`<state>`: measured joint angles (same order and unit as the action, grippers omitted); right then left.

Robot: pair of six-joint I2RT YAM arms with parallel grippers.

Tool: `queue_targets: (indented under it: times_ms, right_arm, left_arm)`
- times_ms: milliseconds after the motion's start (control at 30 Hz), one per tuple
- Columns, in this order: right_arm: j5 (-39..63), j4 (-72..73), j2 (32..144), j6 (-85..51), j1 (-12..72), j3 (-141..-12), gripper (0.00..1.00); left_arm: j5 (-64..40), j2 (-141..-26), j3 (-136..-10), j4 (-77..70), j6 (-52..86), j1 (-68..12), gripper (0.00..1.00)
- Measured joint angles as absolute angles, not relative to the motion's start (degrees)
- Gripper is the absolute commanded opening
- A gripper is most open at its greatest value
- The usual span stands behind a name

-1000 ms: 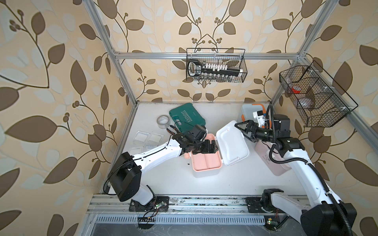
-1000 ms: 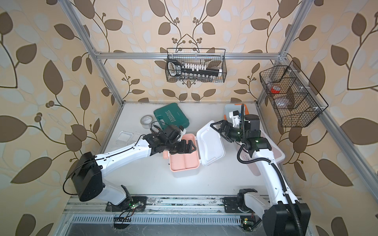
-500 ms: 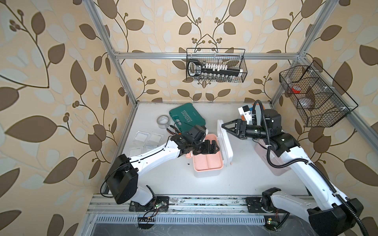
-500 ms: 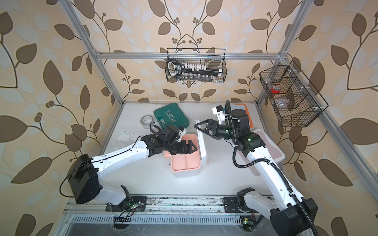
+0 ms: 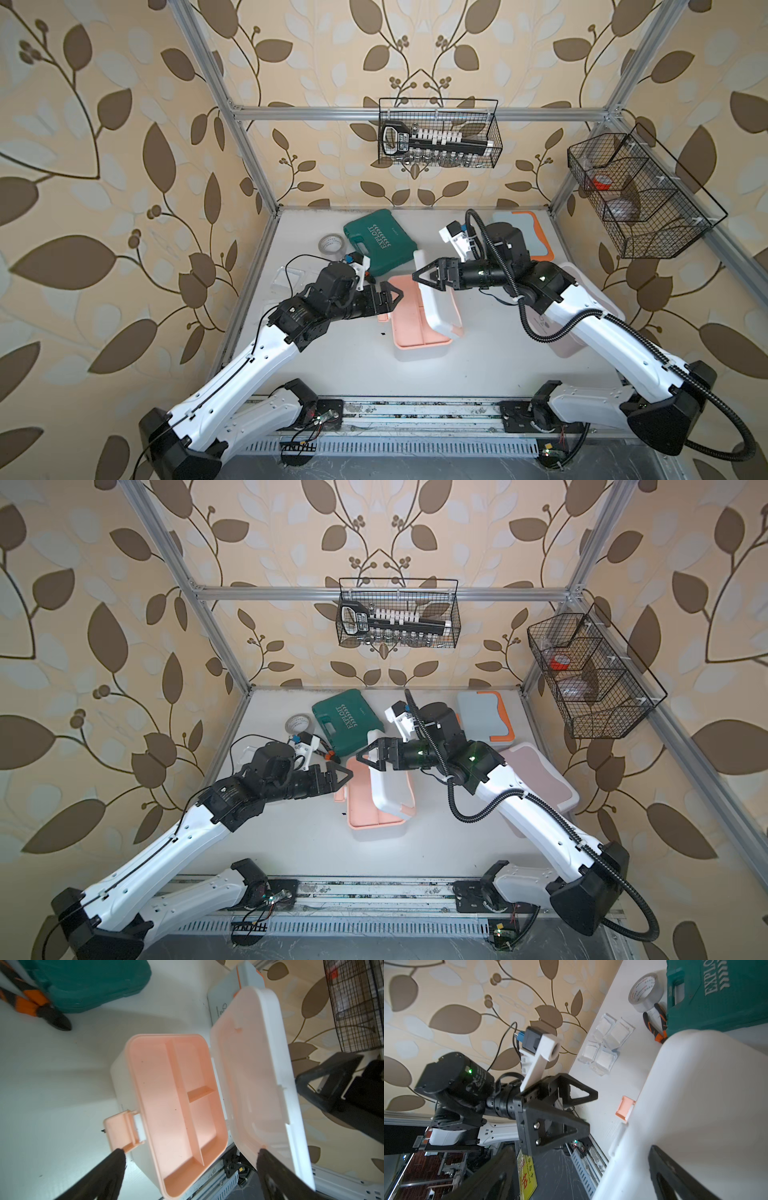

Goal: Open first aid kits and take out gauze
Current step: Close the lid of the first aid kit, then fasten the fastener of the first aid kit.

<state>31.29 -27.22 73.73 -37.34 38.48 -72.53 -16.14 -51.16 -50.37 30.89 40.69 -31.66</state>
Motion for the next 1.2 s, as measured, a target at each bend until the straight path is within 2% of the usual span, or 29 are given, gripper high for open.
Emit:
queue_targets:
  times_ms: [200, 333, 467, 667, 700, 1200]
  right_arm:
    - [24.86, -32.42, 80.86, -34.57, 45.6, -75.44, 0.99]
    - [18.04, -37.12, 82.37, -33.08, 46.76, -76.97, 0.97]
    - [11.51, -41.47, 83.83, -31.07, 46.76, -78.17, 0.81]
    - [7.49, -44.07, 87.24, -29.28, 47.22, -78.26, 0.46]
    - [7.22, -44.1, 87.81, -28.93, 47.37, -78.26, 0.43]
    - [5.96, -42.65, 90.02, -28.4, 47.92, -78.0, 0.42]
  left_arm:
    - [-23.46, -47.53, -44.31, 29.26, 41.36, -25.26, 0.99]
    - [-28.62, -47.57, -39.64, 25.04, 42.89, -22.13, 0.99]
    - [-33.87, -48.66, -34.96, 18.41, 45.63, -18.13, 0.99]
    - [-39.18, -53.91, -30.24, 5.82, 50.48, -16.05, 0.99]
    - [-40.1, -55.0, -29.43, 3.29, 51.46, -16.05, 0.99]
    - [-46.15, -68.93, -22.06, -28.99, 64.9, -18.24, 0.99]
